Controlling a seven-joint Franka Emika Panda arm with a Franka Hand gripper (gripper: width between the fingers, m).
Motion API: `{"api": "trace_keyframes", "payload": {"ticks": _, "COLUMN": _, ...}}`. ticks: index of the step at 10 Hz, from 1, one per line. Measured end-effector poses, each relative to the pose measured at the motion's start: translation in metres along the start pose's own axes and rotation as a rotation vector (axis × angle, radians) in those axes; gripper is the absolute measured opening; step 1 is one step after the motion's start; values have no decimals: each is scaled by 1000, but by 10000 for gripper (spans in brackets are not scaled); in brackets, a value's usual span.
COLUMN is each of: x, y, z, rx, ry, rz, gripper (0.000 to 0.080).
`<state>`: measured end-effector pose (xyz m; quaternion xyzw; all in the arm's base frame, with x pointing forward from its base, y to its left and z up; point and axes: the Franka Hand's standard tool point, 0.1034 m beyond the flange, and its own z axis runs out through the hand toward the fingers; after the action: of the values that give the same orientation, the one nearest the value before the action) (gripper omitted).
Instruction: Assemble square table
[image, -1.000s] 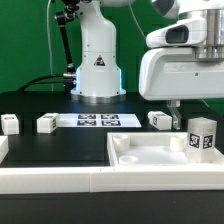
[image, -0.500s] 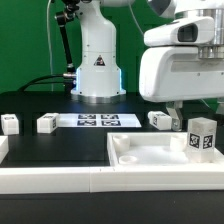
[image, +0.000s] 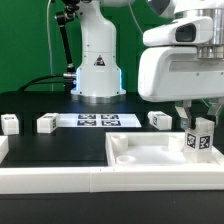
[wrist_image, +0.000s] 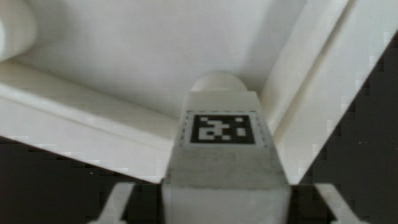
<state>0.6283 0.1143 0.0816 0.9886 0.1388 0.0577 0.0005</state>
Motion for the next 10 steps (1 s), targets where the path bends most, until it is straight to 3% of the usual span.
{"api": "trace_keyframes", "payload": {"ticks": 6, "x": 0, "y": -5, "z": -1, "rx": 6, "ry": 0, "rz": 530, "gripper": 290}}
{"api": "trace_keyframes", "payload": {"ticks": 10, "x": 0, "y": -6, "z": 0, "rx": 25, "ry": -2, "rz": 950, "gripper": 290}}
